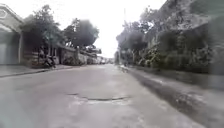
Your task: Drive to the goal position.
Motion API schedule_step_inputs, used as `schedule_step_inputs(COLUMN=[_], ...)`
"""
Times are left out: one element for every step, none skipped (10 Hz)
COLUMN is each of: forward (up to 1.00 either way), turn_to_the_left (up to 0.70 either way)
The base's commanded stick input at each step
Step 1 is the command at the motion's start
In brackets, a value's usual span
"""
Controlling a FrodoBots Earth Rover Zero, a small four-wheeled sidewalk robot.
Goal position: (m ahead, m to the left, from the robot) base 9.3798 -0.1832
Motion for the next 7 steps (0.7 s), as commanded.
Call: schedule_step_inputs(forward=[1.00, 1.00, 1.00, 1.00, 1.00, 1.00, 1.00], turn_to_the_left=[0.00, 0.00, 0.00, 0.00, 0.00, 0.00, 0.00])
